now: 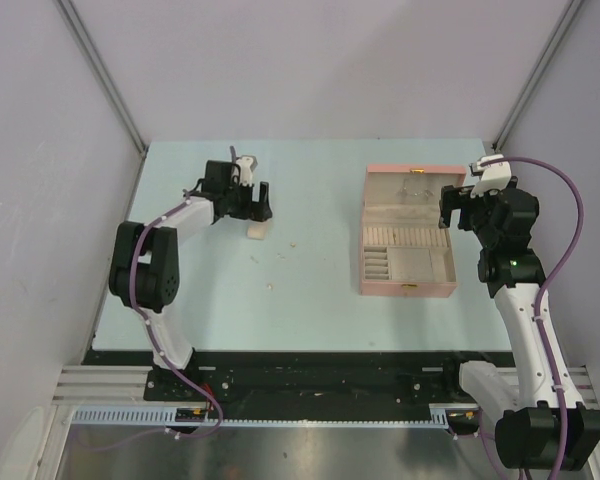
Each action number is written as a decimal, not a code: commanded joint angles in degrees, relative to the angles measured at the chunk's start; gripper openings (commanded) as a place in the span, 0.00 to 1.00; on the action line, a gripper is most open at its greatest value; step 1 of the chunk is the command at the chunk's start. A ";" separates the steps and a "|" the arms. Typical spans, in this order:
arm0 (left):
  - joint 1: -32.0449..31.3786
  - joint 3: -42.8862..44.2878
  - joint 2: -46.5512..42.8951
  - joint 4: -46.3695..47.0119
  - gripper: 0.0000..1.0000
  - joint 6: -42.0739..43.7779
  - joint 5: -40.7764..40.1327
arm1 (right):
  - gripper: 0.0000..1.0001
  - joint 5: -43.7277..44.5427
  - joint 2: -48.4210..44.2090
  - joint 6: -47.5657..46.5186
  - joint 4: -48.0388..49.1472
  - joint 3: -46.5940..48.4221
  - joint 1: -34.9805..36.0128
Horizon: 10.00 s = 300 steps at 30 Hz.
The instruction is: Organize the mixed jewelry
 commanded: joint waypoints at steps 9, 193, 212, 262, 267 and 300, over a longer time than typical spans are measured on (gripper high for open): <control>-3.89 -0.45 1.43 -1.46 0.93 -0.33 -6.02 | 1.00 0.18 0.03 -1.19 1.79 0.09 0.46; -0.55 -14.60 -27.49 1.26 0.88 -5.60 1.08 | 0.58 0.45 38.97 -24.30 -35.02 29.35 45.73; -0.55 -13.89 -24.94 0.90 0.88 -1.56 6.36 | 0.61 -8.96 24.81 -49.60 -55.07 29.97 11.02; -0.46 -14.25 -22.65 1.17 0.87 0.11 4.16 | 0.41 -13.27 30.70 -87.23 -53.06 14.59 -1.91; -0.46 -14.25 -22.48 1.08 0.87 0.11 4.16 | 0.40 -13.09 30.61 -88.46 -52.79 13.62 -1.82; -0.46 -14.07 -22.21 0.99 0.86 0.20 3.55 | 0.80 -11.68 32.02 -85.57 -48.40 13.62 0.20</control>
